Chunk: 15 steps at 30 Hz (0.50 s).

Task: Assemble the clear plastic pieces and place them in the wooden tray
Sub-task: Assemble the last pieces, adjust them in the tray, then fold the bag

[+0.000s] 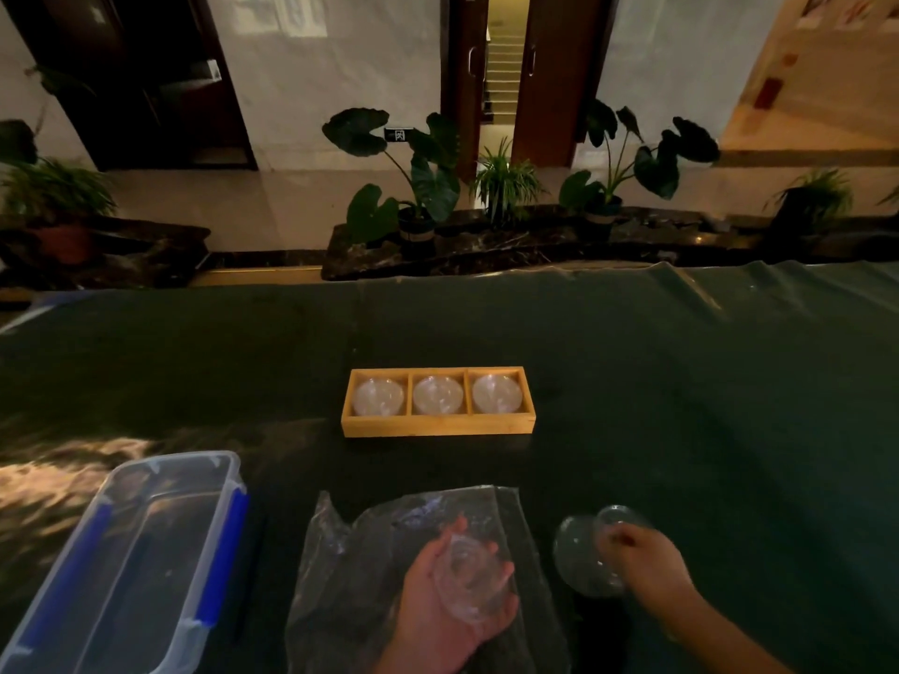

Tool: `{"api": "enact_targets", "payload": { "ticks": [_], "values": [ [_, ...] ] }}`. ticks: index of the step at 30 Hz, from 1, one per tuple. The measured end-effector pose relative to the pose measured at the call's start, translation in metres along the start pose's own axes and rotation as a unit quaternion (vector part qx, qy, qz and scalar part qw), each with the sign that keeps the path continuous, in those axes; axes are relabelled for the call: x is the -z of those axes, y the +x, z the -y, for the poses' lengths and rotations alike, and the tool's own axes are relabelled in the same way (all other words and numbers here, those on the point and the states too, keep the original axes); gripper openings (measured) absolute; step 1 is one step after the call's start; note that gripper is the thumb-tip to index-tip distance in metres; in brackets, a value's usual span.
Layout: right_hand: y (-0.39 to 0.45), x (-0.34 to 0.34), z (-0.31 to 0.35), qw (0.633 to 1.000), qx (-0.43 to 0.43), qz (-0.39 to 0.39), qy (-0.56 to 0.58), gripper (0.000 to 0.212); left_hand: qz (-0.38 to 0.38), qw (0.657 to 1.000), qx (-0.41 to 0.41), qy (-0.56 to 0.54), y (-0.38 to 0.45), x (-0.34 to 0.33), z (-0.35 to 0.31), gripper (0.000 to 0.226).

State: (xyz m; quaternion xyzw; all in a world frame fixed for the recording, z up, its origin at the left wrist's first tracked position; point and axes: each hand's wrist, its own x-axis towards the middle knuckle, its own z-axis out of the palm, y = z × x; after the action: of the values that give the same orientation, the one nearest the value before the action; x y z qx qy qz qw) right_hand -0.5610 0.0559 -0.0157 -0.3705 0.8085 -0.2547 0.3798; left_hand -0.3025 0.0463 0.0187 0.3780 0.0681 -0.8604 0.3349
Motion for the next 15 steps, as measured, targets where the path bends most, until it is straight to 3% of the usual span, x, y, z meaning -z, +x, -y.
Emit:
{"api": "enact_targets", "payload": {
  "ticks": [2,3,5,7,10,12,13,15],
  "values": [
    [-0.018,-0.006,0.020,0.969,-0.037,0.138,0.203,0.013,-0.001,1.000,0.019,-0.020,0.005,0.001,0.001,0.037],
    [-0.028,-0.013,0.030,0.948,-0.040,0.209,0.237,0.019,0.011,0.999,0.033,-0.018,0.006,0.000,0.003,0.043],
    [-0.048,-0.034,0.046,0.952,0.008,0.275,0.137,0.024,0.034,0.996,0.079,-0.015,0.006,-0.003,0.005,0.055],
    [-0.059,-0.057,0.051,0.972,0.109,0.208,-0.015,0.021,0.042,0.993,0.111,0.000,0.000,-0.007,0.005,0.060],
    [-0.065,-0.064,0.061,0.968,0.190,0.132,-0.092,0.036,0.046,0.993,0.112,0.008,-0.005,-0.003,0.005,0.055],
    [-0.056,-0.059,0.060,0.970,0.179,0.133,-0.093,0.033,0.016,0.999,0.009,0.039,-0.001,0.005,0.007,0.032],
    [-0.048,-0.054,0.059,0.975,0.163,0.130,-0.069,0.027,0.036,0.998,-0.040,0.031,-0.003,0.002,0.007,0.028],
    [-0.027,-0.041,0.047,0.986,0.129,0.080,-0.069,0.021,0.087,0.989,-0.113,0.048,-0.007,0.000,0.006,0.044]
  ]
}}
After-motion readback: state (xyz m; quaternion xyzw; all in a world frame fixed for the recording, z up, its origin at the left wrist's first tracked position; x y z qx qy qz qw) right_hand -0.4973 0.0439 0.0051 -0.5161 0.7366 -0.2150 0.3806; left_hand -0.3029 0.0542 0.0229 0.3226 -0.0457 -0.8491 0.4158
